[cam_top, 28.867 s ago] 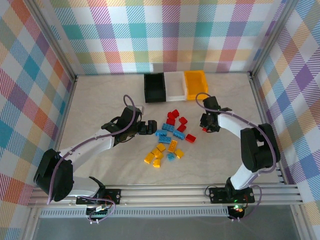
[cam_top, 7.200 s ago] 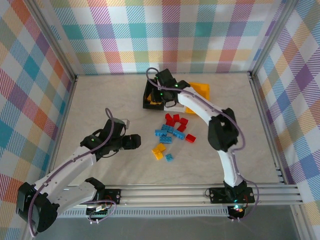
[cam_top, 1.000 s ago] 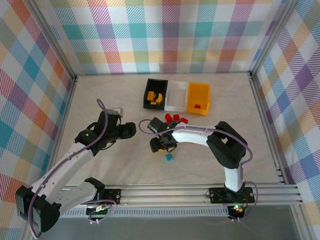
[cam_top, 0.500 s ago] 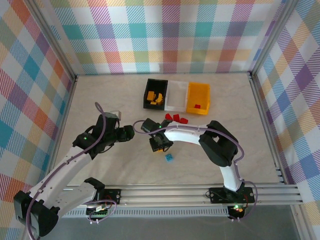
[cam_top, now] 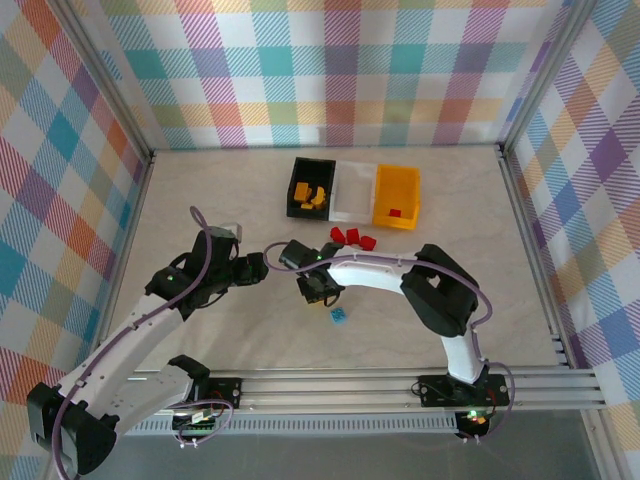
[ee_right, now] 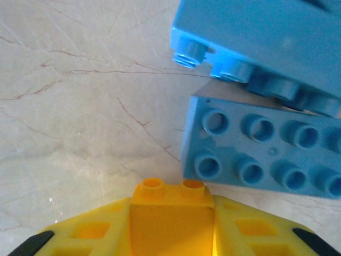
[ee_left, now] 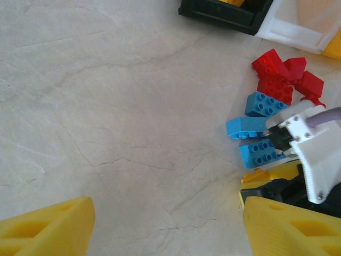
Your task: Sort the legos into containers by color
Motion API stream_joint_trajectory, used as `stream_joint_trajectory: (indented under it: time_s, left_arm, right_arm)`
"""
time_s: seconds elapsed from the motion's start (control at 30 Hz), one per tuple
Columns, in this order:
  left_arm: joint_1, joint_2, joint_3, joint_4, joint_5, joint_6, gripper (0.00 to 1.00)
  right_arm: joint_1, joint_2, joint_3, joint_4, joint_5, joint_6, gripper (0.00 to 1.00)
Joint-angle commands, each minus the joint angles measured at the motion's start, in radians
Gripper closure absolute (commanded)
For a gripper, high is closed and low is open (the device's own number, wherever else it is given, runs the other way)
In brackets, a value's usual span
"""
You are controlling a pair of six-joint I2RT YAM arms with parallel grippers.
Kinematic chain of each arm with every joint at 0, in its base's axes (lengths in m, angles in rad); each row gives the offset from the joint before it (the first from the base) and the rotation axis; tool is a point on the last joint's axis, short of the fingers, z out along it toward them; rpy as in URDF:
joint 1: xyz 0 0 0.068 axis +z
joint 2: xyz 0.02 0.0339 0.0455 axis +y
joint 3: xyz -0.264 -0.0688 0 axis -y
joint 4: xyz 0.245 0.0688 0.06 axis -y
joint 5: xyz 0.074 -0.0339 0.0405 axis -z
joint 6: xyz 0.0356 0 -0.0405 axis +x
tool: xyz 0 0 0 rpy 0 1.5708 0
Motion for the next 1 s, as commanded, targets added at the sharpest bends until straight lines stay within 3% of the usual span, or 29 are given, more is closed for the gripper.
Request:
stream_joint_trajectory:
  time_s: [0.0,0.27,0.6,0.97]
  left_arm:
    - [0.007,-0.027,-0.006,-0.020,-0.018,0.012,0.26]
    - [0.007,-0.057,-0.006,-0.026,-0.021,0.002,0.26]
    - [0.011,-0.065,-0.003,-0.064,-0.008,0.013,0.25]
    - [0.013,-0.033,-0.019,-0.049,0.008,0.014,0.25]
  right_arm:
    - [0.010,-0.114,-0.003,-0.026,0.015,0.010,0.63]
    - [-0.094,-0.145,0.174,-0.044,-0.008,-0.100,0.62]
    - [-0.295,0.158,0.619,0.001,-0.078,-0.264,0.62]
    - [-0.389,0.488,1.021,-0.038,-0.133,-0.274,0.61]
